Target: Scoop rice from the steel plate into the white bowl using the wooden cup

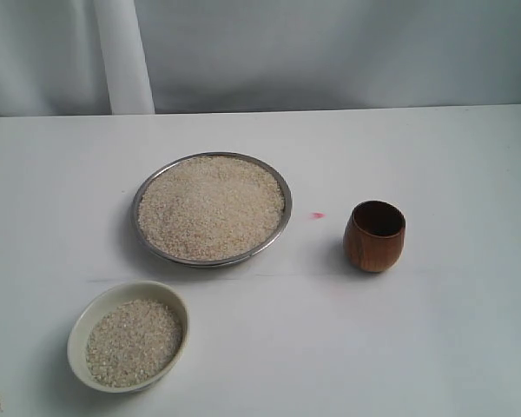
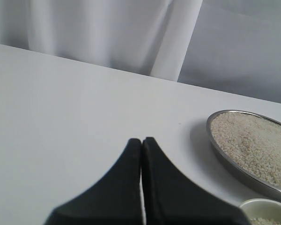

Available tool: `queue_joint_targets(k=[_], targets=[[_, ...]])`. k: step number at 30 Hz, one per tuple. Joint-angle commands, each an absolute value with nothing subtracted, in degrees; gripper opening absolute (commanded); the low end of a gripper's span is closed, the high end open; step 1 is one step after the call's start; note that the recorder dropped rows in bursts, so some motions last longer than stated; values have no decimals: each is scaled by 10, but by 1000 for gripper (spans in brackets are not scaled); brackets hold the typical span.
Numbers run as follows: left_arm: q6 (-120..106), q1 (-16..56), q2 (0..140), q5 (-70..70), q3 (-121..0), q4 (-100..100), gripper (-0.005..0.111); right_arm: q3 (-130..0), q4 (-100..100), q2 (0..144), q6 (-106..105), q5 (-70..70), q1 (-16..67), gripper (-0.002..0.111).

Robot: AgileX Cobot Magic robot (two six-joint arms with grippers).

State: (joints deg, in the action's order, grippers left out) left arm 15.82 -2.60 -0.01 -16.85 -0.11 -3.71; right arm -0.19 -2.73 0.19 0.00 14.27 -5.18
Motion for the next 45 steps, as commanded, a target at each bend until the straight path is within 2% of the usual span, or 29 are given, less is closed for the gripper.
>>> queue_joint_targets(k=[1,11,14,19,26,31,35,45], targets=[[161,-24,0,-164,0,-34,0,0,-28,0,0,149,-55,0],[159,-24,0,-164,0,-34,0,0,-70,0,107,196,-53,0],[159,-24,0,-164,0,-34,0,-30,-40,0,119,148,-52,0],[160,-24,0,-164,0,-34,0,-133,-19,136,126,128,-52,0],[159,-24,0,-164,0,-34,0,-236,179,347,253,191,-51,0],[159,-24,0,-164,0,-34,0,-242,282,409,276,297,-51,0],[159,-24,0,-164,0,-34,0,-244,275,453,350,304,-51,0],[160,-24,0,-164,0,-34,0,-244,350,527,348,353,-51,0]])
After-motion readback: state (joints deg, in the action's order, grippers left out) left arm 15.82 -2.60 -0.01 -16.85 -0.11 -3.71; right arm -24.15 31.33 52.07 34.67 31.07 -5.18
